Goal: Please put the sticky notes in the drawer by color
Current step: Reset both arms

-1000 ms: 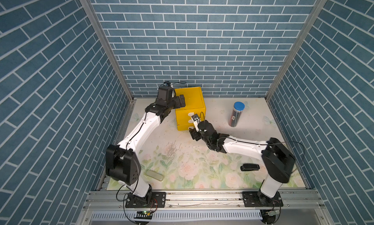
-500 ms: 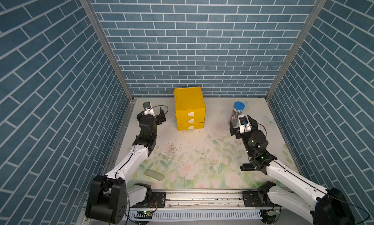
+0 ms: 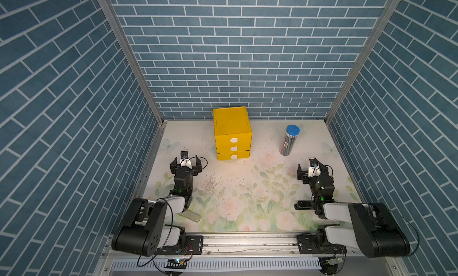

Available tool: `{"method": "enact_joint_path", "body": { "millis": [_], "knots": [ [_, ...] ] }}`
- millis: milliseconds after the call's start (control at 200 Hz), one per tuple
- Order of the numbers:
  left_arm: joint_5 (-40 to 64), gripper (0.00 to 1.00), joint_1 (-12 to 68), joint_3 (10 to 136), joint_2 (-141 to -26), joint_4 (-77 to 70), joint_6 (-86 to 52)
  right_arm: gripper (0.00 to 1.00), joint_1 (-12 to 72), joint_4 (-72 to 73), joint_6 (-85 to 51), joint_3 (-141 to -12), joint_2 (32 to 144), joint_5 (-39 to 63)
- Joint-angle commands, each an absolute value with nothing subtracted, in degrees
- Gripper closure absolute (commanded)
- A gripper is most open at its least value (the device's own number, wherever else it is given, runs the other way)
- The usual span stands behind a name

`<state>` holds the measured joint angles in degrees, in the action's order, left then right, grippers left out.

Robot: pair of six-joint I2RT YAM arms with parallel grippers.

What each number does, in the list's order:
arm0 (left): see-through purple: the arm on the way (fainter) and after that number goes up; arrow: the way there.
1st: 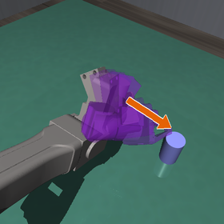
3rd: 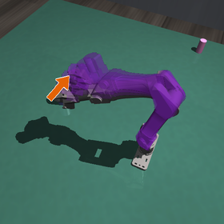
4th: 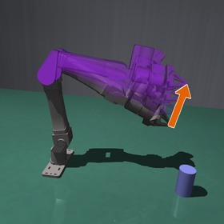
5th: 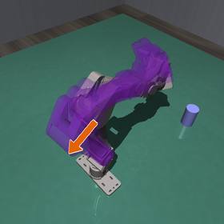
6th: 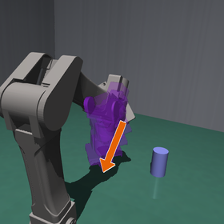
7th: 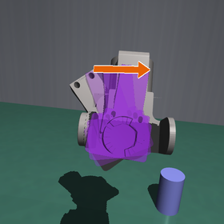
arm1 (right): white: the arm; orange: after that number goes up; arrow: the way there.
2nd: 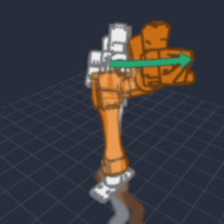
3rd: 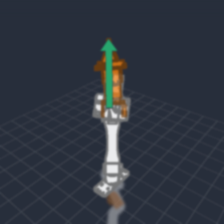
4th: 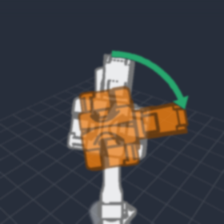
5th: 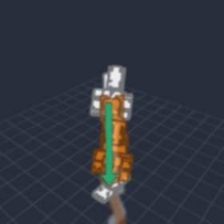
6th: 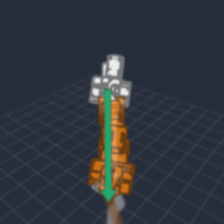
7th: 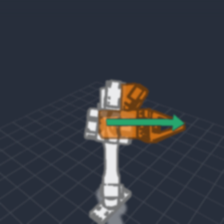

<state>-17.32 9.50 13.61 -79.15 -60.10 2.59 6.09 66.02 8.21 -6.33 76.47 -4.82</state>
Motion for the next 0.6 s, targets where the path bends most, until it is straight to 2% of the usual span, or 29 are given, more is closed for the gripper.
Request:
{"method": "enact_joint_path", "body": {
  "millis": [0, 75, 105, 195, 595],
  "knots": [
    [-13.44, 0.00, 7.14, 13.15, -82.20, -67.25, 2.23, 0.00, 3.68, 76.49, 3.50, -8.70, 82.15, -0.38],
    [-6.01, 0.00, 4.41, 13.34, -84.17, -68.22, 1.80, 0.00, 2.69, 82.85, 2.64, -8.66, 88.60, 0.35],
    [-3.66, 0.00, 3.29, 13.65, -85.78, -69.43, 1.28, 0.00, 2.69, 77.77, 2.83, -9.69, 87.06, 0.21],
    [-3.05, 0.00, 1.11, 14.29, -85.88, -67.40, -1.01, 0.00, 2.45, 71.63, 2.55, -13.25, 87.63, 0.17],
    [-3.86, 0.00, 1.76, 13.51, -86.27, -69.54, -0.59, 0.00, 2.46, 73.51, 2.11, -12.75, 88.05, -0.91]
  ]
}}
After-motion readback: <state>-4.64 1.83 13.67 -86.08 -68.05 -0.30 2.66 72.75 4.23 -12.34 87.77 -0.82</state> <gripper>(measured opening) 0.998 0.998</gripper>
